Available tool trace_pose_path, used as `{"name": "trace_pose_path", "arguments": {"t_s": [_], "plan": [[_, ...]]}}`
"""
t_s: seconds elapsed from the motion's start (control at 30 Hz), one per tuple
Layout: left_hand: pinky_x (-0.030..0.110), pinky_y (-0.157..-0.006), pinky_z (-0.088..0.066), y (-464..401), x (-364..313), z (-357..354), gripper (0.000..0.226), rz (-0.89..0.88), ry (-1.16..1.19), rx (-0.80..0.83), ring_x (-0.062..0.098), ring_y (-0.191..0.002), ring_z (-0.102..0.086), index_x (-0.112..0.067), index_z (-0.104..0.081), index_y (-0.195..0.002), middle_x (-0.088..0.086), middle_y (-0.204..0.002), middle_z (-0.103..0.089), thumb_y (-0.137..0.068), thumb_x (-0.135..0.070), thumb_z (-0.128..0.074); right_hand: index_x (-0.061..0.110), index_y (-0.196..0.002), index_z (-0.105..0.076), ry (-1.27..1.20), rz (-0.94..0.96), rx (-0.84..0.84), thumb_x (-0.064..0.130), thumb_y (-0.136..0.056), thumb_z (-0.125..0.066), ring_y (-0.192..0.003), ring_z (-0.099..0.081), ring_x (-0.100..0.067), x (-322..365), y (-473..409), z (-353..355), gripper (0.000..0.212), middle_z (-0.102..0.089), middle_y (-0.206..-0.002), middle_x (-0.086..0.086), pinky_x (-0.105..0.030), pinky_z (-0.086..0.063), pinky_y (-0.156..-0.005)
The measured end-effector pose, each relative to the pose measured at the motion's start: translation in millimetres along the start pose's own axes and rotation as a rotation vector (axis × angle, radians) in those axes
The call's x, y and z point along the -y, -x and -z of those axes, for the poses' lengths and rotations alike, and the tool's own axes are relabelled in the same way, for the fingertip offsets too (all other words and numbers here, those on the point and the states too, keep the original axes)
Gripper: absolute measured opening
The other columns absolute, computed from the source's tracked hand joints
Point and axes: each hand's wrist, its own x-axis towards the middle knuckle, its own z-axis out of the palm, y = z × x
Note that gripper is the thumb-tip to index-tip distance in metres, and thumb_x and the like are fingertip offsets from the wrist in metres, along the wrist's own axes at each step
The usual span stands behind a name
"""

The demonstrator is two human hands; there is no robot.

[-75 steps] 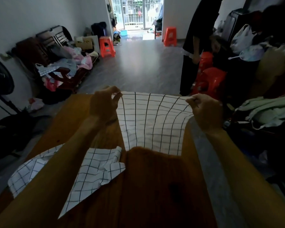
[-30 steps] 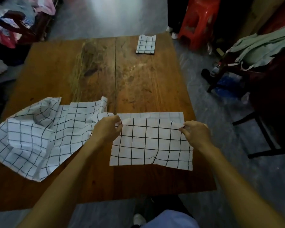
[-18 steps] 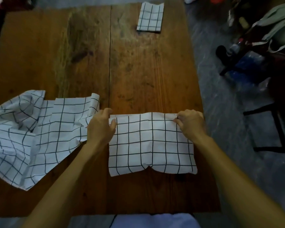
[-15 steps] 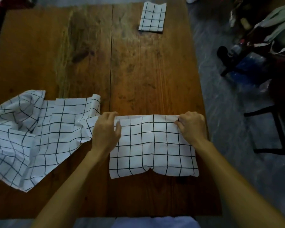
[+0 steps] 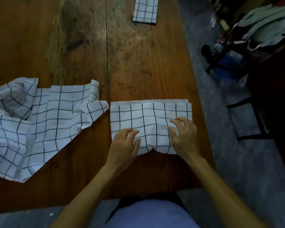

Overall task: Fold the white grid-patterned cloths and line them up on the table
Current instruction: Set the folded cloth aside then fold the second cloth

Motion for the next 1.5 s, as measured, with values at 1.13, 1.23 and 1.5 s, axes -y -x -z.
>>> {"name": "trace_pose_path", "arguments": {"t_s": [1.13,1.23,1.5], "plan": [[0.042,-0.115,0.013,14,9,-34,0.098,-0.113,-0.337,0.292,0.030,-0.144,0.015,-0.032,0.023,-0.144,0.016,-0.157,0.014,-0.083,0.006,-0.043,0.018,-0.152,-0.005,0.332,0.053,0.261,-0.007,-0.082,-0.042,-0.147,0.003,-0.030,-2,49,-33,0.083,-0.007,-0.159,-0.016,-0.049,0.006,-0.117],[0.042,-0.115,0.014,15,17,-29,0.092,-0.117,-0.341,0.318,0.029,-0.144,0.019,-0.032,0.024,-0.144,0.015,-0.156,0.019,-0.086,0.004,-0.038,0.016,-0.152,-0.010,0.375,0.098,0.271,-0.011,-0.079,-0.041,-0.147,-0.001,-0.032,-6,46,-29,0.084,-0.011,-0.159,-0.017,-0.051,0.005,-0.116],[0.043,-0.115,0.013,17,19,-18,0.091,-0.131,-0.343,0.490,0.027,-0.143,0.021,-0.031,0.019,-0.147,0.013,-0.156,0.020,-0.086,-0.039,-0.048,0.020,-0.152,-0.010,0.436,0.090,0.422,0.004,-0.073,-0.060,-0.148,0.005,-0.029,-11,44,-16,0.095,-0.007,-0.160,-0.014,-0.050,0.010,-0.115]]}}
